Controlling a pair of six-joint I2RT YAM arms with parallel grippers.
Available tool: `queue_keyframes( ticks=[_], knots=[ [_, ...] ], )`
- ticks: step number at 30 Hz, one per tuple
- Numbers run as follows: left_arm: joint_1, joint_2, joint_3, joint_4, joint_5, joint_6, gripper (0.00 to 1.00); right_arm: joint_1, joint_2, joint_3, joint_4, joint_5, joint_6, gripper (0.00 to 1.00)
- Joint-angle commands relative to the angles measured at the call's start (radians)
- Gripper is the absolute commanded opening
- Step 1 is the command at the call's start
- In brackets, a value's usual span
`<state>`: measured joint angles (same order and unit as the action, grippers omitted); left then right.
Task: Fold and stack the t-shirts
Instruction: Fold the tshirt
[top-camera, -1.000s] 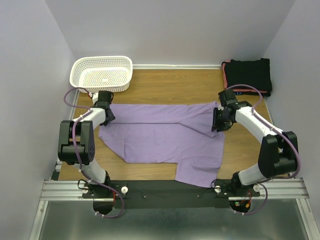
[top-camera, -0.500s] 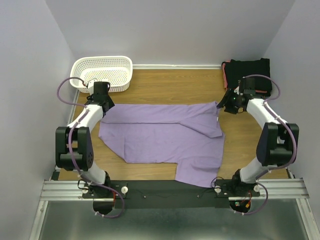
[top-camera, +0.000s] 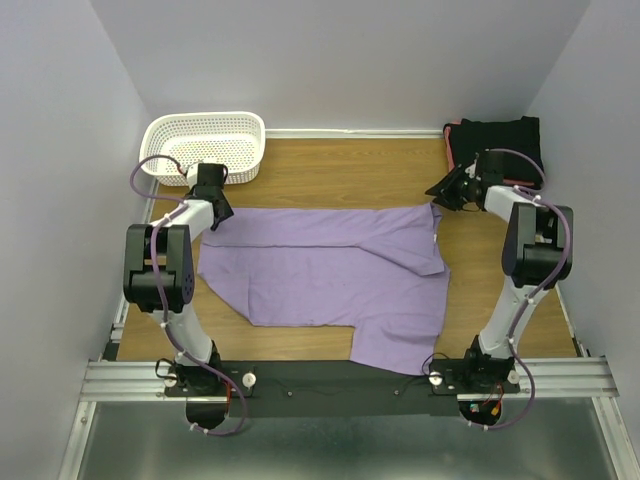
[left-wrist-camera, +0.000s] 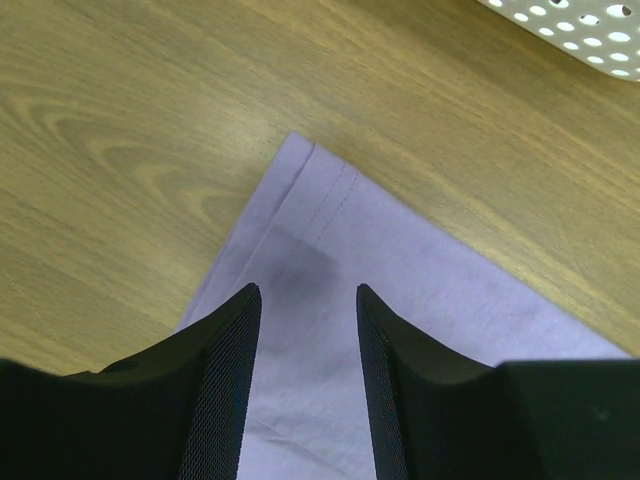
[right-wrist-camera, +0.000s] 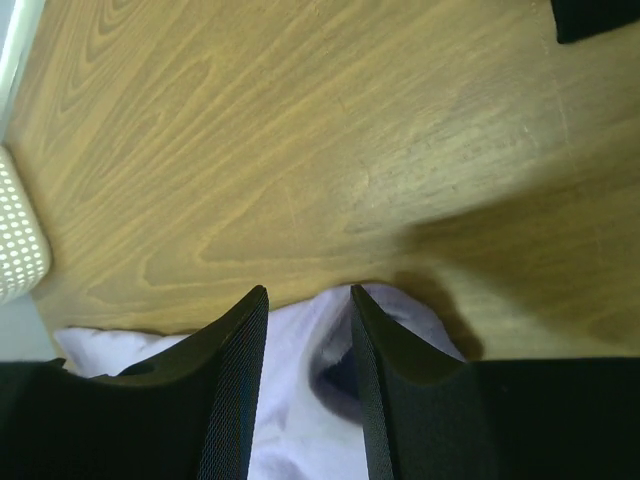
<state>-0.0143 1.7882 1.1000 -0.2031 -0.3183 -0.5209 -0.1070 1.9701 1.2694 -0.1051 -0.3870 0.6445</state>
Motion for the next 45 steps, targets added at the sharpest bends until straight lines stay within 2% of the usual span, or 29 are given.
queue_keyframes(
  ticks=[1,14,27,45],
  knots=[
    [0.004,0.026,0.023,0.022,-0.002,0.005,0.51,-0.014,0.055,0.033,0.067,-0.058,0.047,0.46],
    [0.005,0.051,0.018,0.011,-0.008,0.004,0.5,-0.026,-0.04,-0.025,0.059,-0.012,0.035,0.47],
    [0.005,0.066,0.02,0.001,-0.01,0.002,0.5,-0.026,-0.02,-0.076,0.042,-0.047,0.093,0.5],
    [0.005,0.077,0.026,-0.015,-0.011,0.004,0.5,-0.026,0.03,-0.074,0.044,-0.081,0.106,0.5]
  ],
)
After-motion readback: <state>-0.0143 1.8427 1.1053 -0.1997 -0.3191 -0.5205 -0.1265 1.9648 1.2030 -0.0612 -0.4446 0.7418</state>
